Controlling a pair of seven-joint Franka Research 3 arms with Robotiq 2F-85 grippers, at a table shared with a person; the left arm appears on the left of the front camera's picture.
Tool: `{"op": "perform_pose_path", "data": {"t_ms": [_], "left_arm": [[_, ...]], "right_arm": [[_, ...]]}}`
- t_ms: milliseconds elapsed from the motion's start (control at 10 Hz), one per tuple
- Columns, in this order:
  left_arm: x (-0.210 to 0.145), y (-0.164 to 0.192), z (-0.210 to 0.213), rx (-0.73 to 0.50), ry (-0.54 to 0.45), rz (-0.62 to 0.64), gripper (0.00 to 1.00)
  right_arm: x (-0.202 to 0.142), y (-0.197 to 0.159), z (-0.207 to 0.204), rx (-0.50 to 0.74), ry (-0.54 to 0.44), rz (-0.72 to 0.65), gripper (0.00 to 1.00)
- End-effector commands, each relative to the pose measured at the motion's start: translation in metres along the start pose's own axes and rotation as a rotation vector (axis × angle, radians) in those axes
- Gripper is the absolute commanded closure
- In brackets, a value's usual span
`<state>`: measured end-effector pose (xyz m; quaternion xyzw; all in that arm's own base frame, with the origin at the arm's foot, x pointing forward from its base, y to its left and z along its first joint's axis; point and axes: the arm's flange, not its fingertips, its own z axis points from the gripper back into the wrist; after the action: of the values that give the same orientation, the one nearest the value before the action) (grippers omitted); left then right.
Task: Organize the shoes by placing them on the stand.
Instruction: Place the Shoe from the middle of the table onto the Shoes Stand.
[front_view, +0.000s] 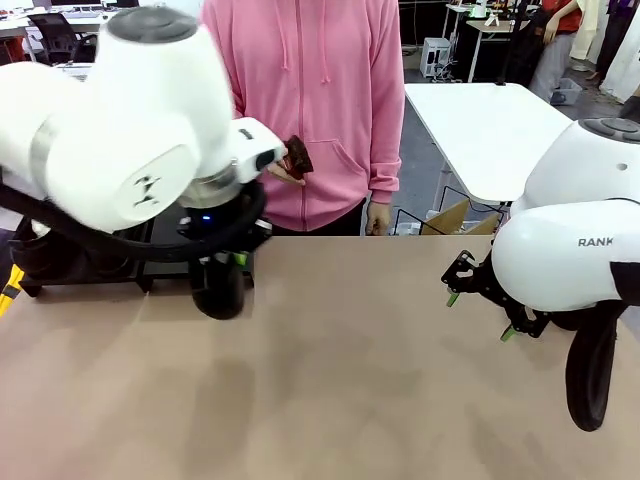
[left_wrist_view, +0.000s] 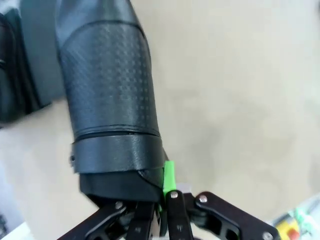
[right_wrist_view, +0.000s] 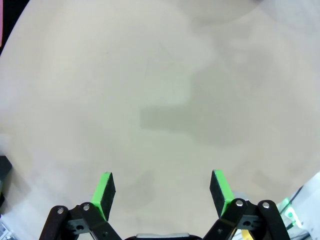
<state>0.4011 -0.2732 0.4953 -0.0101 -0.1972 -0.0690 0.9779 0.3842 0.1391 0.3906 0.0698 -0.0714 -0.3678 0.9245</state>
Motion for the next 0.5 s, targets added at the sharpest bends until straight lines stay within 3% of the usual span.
{"op": "perform_pose_path", "data": {"t_ms": [0, 200, 400], "left_arm": [[0.011, 0.032, -0.025, 0.035, -0.132, 0.009, 1.0], [0.028, 0.062, -0.027, 0.12, -0.17, 0.035, 1.0], [0.036, 0.088, -0.027, 0.099, -0.153, 0.056, 1.0]], "right_arm": [[-0.001, 0.001, 0.001, 0.004, -0.003, 0.007, 0.0], [-0.001, 0.001, 0.001, 0.004, -0.003, 0.007, 0.0], [-0.001, 0.001, 0.001, 0.004, -0.003, 0.007, 0.0]]}}
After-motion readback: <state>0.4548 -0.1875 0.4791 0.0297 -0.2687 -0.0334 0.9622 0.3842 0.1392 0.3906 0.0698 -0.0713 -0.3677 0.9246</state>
